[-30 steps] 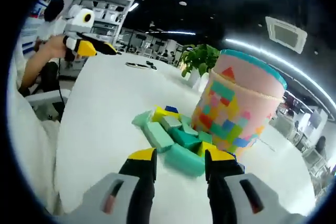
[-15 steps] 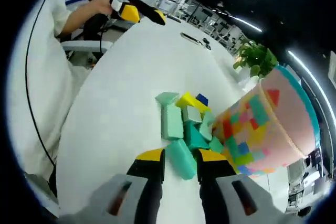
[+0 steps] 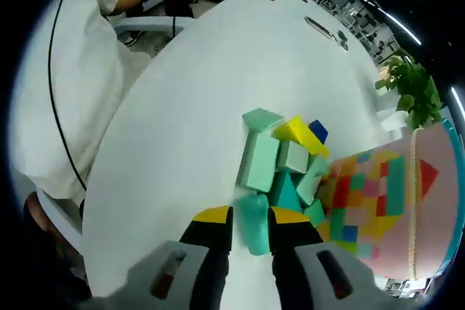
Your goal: Arrange the toys in the designated storage area by placing each visible toy with the group until no toy remains scattered across the table.
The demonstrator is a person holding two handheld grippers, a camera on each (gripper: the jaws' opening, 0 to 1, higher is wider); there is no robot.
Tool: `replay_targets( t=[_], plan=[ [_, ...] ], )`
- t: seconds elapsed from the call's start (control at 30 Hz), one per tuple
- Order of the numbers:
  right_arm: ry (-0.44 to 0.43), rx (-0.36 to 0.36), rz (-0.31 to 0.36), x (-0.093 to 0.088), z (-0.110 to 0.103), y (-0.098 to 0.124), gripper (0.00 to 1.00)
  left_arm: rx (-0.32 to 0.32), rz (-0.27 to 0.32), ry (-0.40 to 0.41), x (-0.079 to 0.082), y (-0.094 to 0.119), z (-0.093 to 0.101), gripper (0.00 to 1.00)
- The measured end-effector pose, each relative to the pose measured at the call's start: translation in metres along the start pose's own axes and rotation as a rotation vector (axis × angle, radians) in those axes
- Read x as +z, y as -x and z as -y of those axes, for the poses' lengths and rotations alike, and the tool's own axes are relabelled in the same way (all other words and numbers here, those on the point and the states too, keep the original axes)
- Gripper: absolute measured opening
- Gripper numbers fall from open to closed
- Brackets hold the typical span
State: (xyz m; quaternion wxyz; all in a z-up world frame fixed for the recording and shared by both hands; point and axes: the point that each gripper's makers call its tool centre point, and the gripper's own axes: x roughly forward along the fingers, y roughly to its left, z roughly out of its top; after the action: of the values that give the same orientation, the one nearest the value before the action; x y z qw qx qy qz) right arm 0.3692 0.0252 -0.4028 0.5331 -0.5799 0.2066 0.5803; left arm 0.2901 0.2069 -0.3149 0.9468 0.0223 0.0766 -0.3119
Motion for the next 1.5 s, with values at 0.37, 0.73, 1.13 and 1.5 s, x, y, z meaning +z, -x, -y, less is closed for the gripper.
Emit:
replay_targets(
  t=[0.37,0.73,1.13,1.5],
  plan=[
    [0.045,0.081,-0.108,-0.012,-0.002,-0.013,0.21,-0.002,0.001,0.003,0.000,0.000,0.000,0.43],
    [-0.117,0.003,-0.016,-0.010,0.004,-0.009,0.19,-0.004,0.004,0.000,0.001,0.000,0.000,0.43],
    [-0.578,-0.235,0.561,0.007,0.046,0.064,0.19,-0.001,0.002,-0.004,0.001,-0.002,0.004,0.43],
    [-0.912,-0.303,0.973,0.021,0.044,0.108,0.19,0.002,0.003,-0.008,0.003,-0.003,0.004,0.42]
  ],
)
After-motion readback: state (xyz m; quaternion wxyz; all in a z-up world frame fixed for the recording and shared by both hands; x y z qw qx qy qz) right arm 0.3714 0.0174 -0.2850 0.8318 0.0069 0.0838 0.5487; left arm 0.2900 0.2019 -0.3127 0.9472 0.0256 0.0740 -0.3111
